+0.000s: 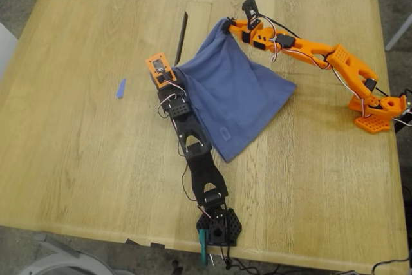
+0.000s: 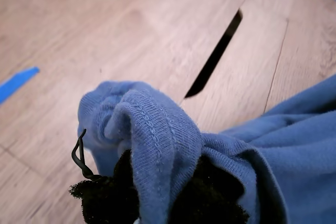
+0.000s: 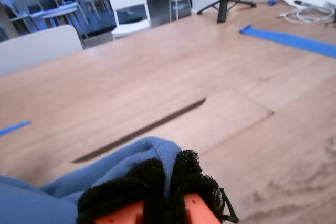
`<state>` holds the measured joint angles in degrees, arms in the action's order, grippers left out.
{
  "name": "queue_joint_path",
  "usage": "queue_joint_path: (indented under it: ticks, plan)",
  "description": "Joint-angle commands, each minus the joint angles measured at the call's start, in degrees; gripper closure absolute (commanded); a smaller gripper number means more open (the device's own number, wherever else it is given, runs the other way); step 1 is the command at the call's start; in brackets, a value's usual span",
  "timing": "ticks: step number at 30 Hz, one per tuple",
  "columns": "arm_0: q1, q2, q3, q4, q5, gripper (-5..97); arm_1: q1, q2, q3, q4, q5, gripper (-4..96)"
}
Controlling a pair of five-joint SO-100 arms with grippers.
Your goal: Fold a T-shirt
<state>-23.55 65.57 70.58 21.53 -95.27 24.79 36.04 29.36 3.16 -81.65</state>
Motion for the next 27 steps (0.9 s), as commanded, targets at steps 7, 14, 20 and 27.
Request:
queue_joint_path:
  ticks: [7,14,20,27]
  plan:
    - [0.26,16.00,-10.37,18.19,-0.70,92,1.93,10.20,-8.00,16.26,-0.35,91.3]
    - [0.88,20.21,-15.12,31.29,-1.05,92,2.29,15.21,-11.69,30.94,-0.53,91.3]
    - [1.67,20.30,-23.82,44.47,-1.23,92,2.37,18.02,-17.31,47.11,-0.35,91.3]
    - [2.64,20.74,-31.90,57.22,-1.76,92,1.49,18.63,-27.51,66.27,0.00,91.3]
